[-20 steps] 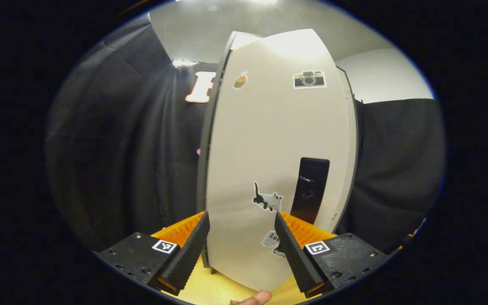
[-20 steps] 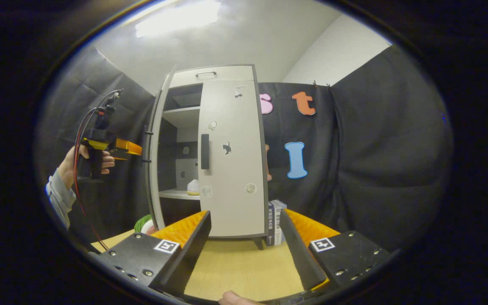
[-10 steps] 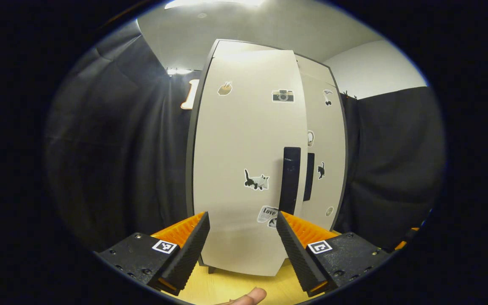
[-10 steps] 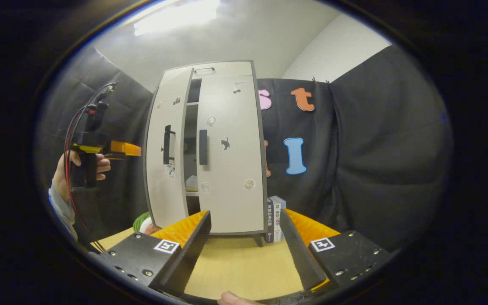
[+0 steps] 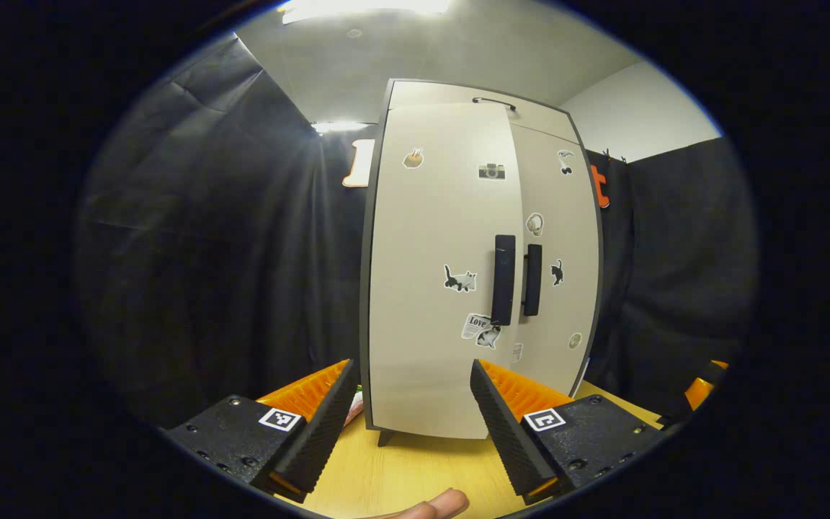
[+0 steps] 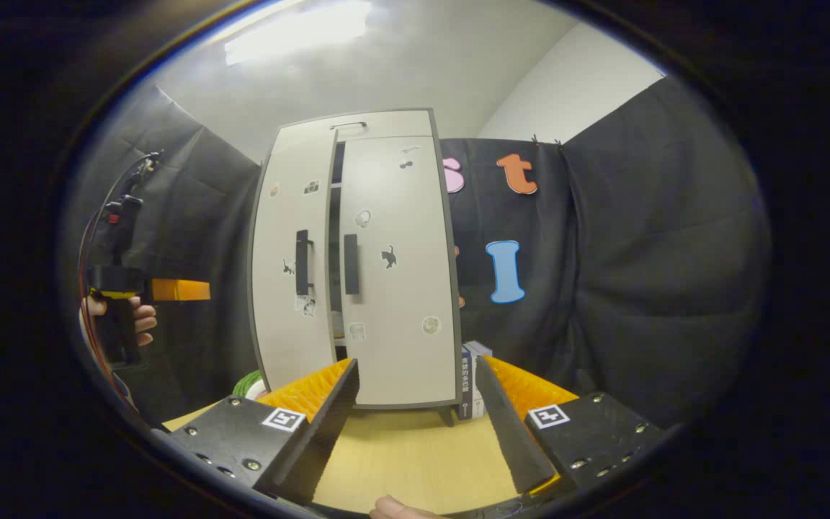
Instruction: Grab one shoe with the right hand and put it into the shoe cabinet, grab the other shoe with the left hand and put it into the shoe cabinet; then close the right door with the right hand and the left door with the left hand.
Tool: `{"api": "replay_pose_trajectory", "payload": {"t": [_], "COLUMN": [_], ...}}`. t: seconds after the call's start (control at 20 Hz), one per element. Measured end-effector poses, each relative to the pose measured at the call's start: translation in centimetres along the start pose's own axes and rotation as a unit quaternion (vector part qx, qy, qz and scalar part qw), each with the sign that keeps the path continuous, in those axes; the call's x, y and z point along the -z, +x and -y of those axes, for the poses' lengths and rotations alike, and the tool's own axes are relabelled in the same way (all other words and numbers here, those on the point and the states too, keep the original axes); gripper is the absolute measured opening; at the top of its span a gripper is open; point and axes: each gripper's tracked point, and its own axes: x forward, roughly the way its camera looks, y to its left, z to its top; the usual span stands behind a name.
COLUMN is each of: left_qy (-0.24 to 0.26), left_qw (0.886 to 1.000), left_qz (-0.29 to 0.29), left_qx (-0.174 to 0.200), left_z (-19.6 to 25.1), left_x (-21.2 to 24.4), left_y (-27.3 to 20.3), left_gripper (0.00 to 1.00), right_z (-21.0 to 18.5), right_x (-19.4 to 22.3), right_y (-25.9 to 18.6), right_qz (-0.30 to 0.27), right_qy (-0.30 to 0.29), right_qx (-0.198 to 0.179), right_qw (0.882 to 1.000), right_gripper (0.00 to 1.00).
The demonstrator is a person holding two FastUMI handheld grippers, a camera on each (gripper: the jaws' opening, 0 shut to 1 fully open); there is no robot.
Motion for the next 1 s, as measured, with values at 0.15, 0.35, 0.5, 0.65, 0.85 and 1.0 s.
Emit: {"api": "replay_pose_trajectory", "payload": {"t": [0.15,0.35,0.5,0.65,0.85,1.0], "left_qy": [0.012,0.019,0.024,-0.001,-0.021,-0.014], "left_qw": [1.0,1.0,0.999,1.0,1.0,1.0], "left_qz": [0.01,0.023,0.021,0.018,0.012,0.011], "left_qx": [-0.003,-0.005,0.013,0.013,0.006,0.002], "left_z": [0.1,0.1,0.8,0.5,-0.3,-0.9], "left_x": [0.1,0.2,1.6,2.7,3.3,3.1], "left_y": [-2.7,-5.8,-8.3,-9.8,-10.0,-10.0], "left_gripper": [0.96,0.96,0.96,0.96,0.96,0.96], "right_z": [-0.5,-2.3,-3.1,-4.0,-4.5,-4.3], "right_x": [-0.8,-0.9,-0.9,-1.1,-1.5,-1.3], "right_y": [-0.1,-0.8,-1.6,-2.1,-2.8,-2.6], "right_qz": [0.004,0.001,0.004,0.01,0.019,0.018], "right_qy": [-0.004,-0.002,-0.023,-0.017,-0.023,-0.016], "right_qx": [0.005,-0.009,-0.015,-0.024,-0.027,-0.023], "right_qw": [1.0,1.0,1.0,1.0,0.999,0.999], "right_gripper": [0.97,0.97,0.95,0.97,0.97,0.97]}}
